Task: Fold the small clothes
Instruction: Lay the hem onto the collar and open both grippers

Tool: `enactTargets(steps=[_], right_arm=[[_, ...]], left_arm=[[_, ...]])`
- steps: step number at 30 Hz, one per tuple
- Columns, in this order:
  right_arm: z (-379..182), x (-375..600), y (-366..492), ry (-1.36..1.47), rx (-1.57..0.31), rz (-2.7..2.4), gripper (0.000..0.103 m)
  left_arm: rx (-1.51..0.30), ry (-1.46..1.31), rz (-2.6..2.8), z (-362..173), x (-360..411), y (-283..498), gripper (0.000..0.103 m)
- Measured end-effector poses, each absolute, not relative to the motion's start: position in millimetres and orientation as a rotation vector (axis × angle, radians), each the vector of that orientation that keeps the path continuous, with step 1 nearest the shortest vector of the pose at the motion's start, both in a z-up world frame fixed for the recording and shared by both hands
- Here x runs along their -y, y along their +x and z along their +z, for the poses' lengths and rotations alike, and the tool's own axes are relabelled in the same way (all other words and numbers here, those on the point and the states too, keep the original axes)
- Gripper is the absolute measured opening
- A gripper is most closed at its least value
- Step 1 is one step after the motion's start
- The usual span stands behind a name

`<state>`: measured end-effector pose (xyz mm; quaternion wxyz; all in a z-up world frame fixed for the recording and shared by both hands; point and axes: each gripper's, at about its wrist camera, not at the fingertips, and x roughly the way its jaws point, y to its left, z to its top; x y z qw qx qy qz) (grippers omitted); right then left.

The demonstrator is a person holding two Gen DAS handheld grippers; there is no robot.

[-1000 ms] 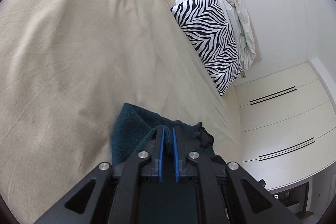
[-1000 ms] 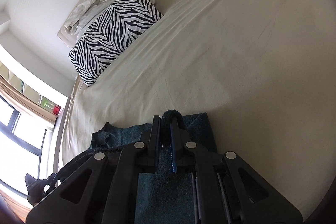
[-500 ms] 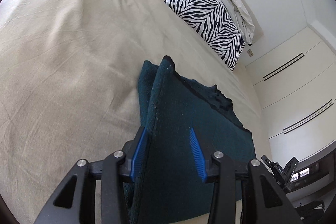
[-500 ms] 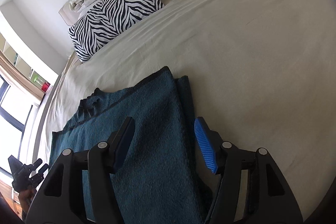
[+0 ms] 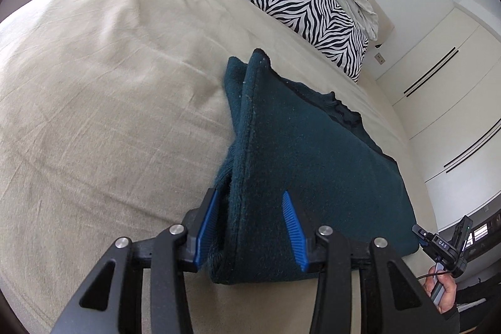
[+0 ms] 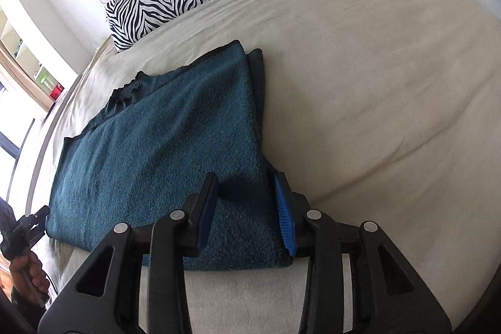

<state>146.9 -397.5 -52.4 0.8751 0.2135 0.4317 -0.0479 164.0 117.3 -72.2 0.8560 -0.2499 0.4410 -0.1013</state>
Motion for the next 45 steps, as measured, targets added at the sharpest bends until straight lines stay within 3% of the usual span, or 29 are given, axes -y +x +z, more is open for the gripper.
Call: enactTargets(steps=[2,12,13,15,19,27,45], right_arm=[[-52.3,398.8,144.7,0.449,-0.902,-0.105,0.034],[-53.0,402.2,135.0,0.441,-0.913,-0.111,0.034],[-53.1,402.4,135.8,0.436,-0.915,-0.111,0.034],[-52.7,402.1,135.6,0.428,-0.916,-0.108,0.022],[-45.4,400.2,132.7,0.394,-0.892,-0.121,0.008],[-35.2,398.3,122.5,0.391,-0.870,-0.126,0.005],[-67.4,406.8,110.8,0.481,-0.922,-0.098,0.005]], left_arm=[[-0.926,-0.514,-0.203,-71.0,-116.6,162.8,0.036],[-0.938,-0.485,-0.177,-75.2,-120.1,157.3,0.028],[-0.938,-0.476,-0.172,-74.5,-119.7,157.0,0.024],[-0.936,-0.457,-0.168,-73.6,-118.5,156.4,0.017],[-0.928,-0.433,-0.166,-72.0,-115.1,155.4,0.008],[-0.932,-0.433,-0.169,-73.4,-116.3,152.8,0.006],[-0.944,-0.527,-0.184,-89.4,-133.5,144.0,0.007]])
